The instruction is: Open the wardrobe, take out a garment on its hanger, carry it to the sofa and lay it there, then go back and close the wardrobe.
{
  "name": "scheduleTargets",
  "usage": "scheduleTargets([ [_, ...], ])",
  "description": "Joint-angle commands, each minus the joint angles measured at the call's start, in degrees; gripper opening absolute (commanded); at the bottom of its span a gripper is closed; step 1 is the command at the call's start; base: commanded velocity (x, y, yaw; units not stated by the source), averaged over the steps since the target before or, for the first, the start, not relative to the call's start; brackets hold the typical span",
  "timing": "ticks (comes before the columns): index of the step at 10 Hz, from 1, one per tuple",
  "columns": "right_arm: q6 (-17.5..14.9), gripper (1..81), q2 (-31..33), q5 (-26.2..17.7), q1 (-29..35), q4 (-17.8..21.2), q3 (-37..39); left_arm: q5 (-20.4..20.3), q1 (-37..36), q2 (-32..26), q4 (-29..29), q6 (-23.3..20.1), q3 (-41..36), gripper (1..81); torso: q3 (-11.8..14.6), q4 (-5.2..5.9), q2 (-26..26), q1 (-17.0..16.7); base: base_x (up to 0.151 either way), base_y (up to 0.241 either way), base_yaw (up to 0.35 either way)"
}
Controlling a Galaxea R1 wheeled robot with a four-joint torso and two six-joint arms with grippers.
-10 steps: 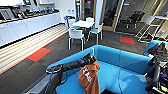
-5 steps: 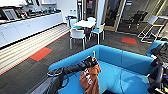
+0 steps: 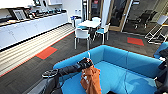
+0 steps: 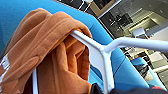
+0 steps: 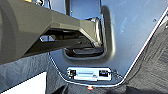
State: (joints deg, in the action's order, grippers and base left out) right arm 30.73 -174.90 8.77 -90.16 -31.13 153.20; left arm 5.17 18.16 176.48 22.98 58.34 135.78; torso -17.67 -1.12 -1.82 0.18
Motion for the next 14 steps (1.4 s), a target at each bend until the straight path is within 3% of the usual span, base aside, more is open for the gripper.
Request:
scheduleTargets([
  [1,0.1,81.1,-0.3,-3.0,-0.1,-0.4,-0.2,-2.0,-8.2,-4.4,1.6,-0.7,-3.9,1.0,0.0,0.0,0.0,0.0,0.0,0.0,0.0],
  [7,0.1,81.1,-0.5,-3.0,-0.1,-0.7,-0.2,-2.9,-1.2,-18.6,5.3,-0.8,-13.1,1.0,0.0,0.0,0.0,0.0,0.0,0.0,0.0],
  [14,0.1,81.1,-0.5,-2.9,0.3,-0.7,0.1,-2.0,5.0,-21.7,16.0,-0.8,-23.8,1.0,0.0,0.0,0.0,0.0,0.0,0.0,0.0],
])
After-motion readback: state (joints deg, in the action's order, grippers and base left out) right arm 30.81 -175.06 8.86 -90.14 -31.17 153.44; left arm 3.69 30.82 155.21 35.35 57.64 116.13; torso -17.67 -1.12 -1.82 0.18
